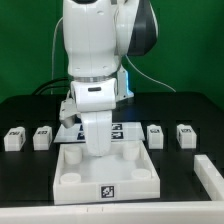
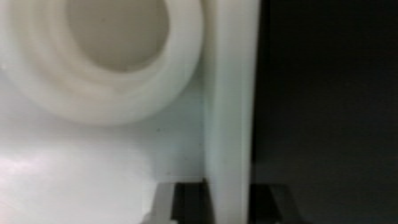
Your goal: Assemble one leg
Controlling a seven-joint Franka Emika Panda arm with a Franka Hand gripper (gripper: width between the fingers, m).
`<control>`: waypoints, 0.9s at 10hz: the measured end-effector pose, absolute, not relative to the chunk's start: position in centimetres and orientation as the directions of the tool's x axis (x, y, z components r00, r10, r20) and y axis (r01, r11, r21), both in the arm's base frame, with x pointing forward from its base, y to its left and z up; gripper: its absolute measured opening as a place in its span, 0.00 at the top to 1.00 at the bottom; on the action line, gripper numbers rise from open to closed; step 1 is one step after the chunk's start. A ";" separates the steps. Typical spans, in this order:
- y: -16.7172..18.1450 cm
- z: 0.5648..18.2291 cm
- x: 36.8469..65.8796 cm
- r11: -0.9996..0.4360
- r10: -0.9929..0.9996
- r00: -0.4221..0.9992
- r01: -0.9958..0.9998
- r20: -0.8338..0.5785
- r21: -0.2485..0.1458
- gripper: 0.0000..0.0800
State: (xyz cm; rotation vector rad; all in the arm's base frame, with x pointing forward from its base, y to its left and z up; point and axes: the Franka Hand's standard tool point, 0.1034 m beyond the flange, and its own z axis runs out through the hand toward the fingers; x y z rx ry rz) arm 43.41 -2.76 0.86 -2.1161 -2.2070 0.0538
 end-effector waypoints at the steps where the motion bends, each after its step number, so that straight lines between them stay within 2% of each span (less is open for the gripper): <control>1: -2.8 0.9 43.4 0.043 0.999 -0.040 0.996 0.036 -0.083 0.92; 3: -2.6 0.9 43.5 0.038 0.999 -0.035 0.996 0.036 -0.082 0.92; 7: 4.2 0.7 46.9 -0.014 0.998 0.018 0.999 0.064 -0.051 0.92; 9: 6.0 0.7 48.2 -0.006 0.997 0.009 1.000 0.078 -0.030 0.92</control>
Offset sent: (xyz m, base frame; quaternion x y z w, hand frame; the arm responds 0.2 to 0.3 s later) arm 0.0268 0.0433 -0.0094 -0.0158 0.0122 0.0012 0.9998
